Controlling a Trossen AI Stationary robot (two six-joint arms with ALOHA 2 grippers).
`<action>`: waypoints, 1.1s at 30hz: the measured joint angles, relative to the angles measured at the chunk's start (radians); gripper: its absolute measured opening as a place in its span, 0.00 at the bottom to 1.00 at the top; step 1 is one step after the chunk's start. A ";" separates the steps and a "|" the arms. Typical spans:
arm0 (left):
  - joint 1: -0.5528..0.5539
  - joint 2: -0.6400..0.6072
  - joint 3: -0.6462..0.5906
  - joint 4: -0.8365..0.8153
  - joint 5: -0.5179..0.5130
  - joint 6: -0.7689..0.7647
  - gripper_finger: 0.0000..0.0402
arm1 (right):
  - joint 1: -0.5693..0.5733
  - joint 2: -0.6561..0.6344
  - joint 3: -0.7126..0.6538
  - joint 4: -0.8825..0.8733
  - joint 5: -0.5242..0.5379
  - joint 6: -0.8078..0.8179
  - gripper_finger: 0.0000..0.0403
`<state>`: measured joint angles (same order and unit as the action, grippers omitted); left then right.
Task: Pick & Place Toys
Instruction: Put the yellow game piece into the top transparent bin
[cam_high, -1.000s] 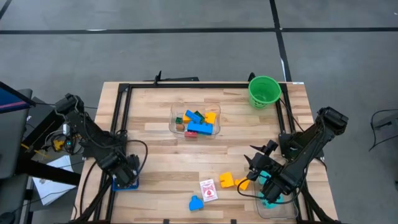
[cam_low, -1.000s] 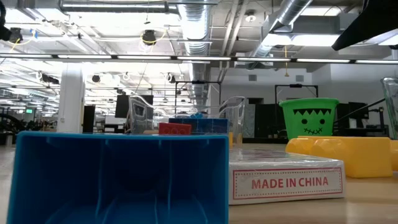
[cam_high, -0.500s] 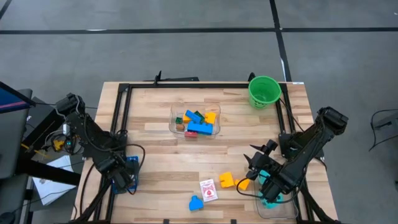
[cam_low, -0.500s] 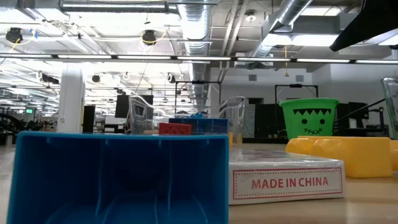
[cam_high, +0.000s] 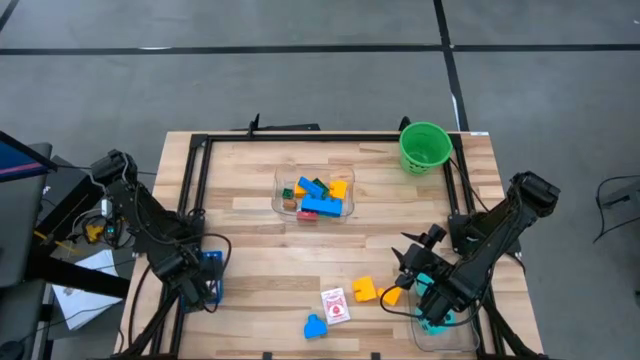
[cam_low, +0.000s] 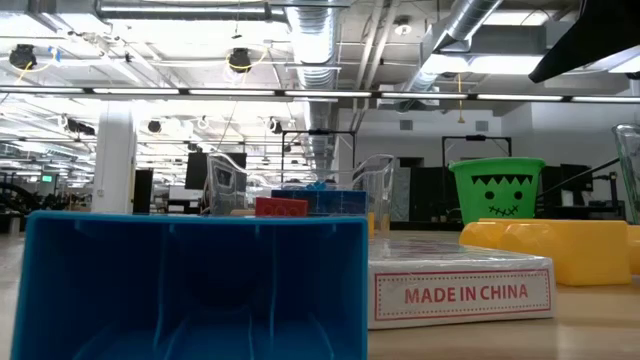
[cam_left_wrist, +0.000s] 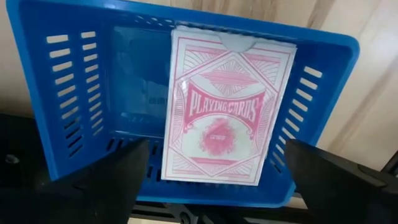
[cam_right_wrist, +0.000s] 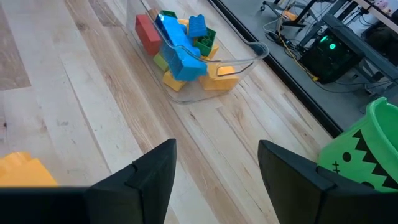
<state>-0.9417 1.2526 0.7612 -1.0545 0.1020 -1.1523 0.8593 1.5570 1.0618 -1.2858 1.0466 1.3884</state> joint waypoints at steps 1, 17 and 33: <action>0.000 0.000 0.000 -0.001 0.000 0.000 0.93 | 0.000 0.000 0.000 0.000 0.000 0.000 0.54; 0.033 -0.098 0.000 0.035 0.093 -0.089 0.88 | -0.005 0.000 0.000 0.000 0.000 -0.001 0.54; 0.243 -0.236 0.000 0.715 -0.403 0.196 0.81 | -0.005 0.000 0.000 -0.002 0.000 -0.011 0.54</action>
<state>-0.6987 1.0165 0.7612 -0.3393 -0.3011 -0.9565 0.8543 1.5570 1.0621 -1.2876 1.0470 1.3769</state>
